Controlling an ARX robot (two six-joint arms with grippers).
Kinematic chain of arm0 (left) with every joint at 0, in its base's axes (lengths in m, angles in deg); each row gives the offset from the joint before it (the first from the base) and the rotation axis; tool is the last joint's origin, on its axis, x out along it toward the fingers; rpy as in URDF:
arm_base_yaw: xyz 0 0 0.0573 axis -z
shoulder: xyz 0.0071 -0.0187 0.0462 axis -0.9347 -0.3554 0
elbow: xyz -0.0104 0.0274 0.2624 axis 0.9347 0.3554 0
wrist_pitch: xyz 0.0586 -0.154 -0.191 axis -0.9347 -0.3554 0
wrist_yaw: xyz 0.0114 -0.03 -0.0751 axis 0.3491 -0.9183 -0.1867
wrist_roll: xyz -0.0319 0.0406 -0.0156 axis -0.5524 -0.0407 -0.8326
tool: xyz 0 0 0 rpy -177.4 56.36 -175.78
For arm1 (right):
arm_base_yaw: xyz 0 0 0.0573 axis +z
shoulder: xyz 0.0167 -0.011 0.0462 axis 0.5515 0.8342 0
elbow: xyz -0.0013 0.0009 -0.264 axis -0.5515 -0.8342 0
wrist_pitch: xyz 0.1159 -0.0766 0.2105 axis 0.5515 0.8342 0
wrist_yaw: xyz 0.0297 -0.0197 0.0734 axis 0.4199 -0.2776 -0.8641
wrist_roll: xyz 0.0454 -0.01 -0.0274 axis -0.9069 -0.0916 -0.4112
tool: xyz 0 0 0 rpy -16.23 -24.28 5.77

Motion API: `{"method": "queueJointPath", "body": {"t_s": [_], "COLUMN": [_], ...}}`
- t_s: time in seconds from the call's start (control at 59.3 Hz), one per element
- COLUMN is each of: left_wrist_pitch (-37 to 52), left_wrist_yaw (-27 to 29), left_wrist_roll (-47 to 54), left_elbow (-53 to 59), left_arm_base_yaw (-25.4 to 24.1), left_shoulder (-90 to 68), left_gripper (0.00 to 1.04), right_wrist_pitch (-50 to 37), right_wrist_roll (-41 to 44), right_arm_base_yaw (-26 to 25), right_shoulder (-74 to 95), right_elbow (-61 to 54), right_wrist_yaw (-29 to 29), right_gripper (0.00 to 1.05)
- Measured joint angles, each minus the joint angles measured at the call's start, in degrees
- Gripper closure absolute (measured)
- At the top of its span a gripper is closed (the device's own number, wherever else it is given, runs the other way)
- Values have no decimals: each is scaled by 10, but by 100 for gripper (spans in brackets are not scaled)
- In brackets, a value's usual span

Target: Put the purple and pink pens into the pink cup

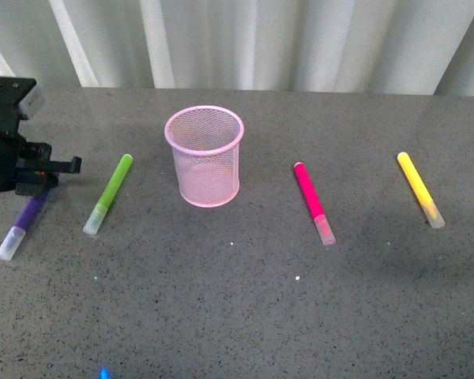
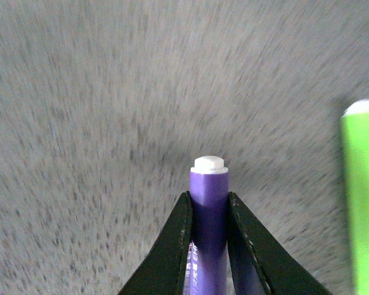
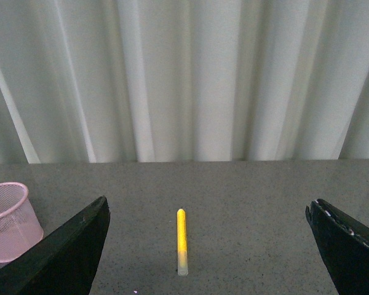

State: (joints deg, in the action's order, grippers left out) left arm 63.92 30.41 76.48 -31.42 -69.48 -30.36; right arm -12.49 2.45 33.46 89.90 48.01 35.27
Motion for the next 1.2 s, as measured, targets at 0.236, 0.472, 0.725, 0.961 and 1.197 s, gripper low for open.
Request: {"method": "queueJointPath", "body": {"t_s": [0.236,0.472,0.725,0.961,1.197], "left_wrist_pitch": [234,409,470,460,446], "left_wrist_yaw": [-12,98,191,191,185], "left_wrist_roll": [-65,-113,-104,-101,-116], "left_elbow": [80,112,49,1,-2], "left_arm_base_yaw": [112,275,322,273,265], "left_shoulder": [152,131,3,-45,-82], "left_gripper": [92,92,92,92,92], "right_wrist_pitch": [0,0,0,0,0], "right_wrist_roll": [0,0,0,0,0], "right_arm_base_yaw": [0,0,0,0,0], "right_shoulder": [0,0,0,0,0], "right_elbow": [0,0,0,0,0], "right_wrist_yaw": [0,0,0,0,0], "right_gripper": [7,7,7,7,7]}}
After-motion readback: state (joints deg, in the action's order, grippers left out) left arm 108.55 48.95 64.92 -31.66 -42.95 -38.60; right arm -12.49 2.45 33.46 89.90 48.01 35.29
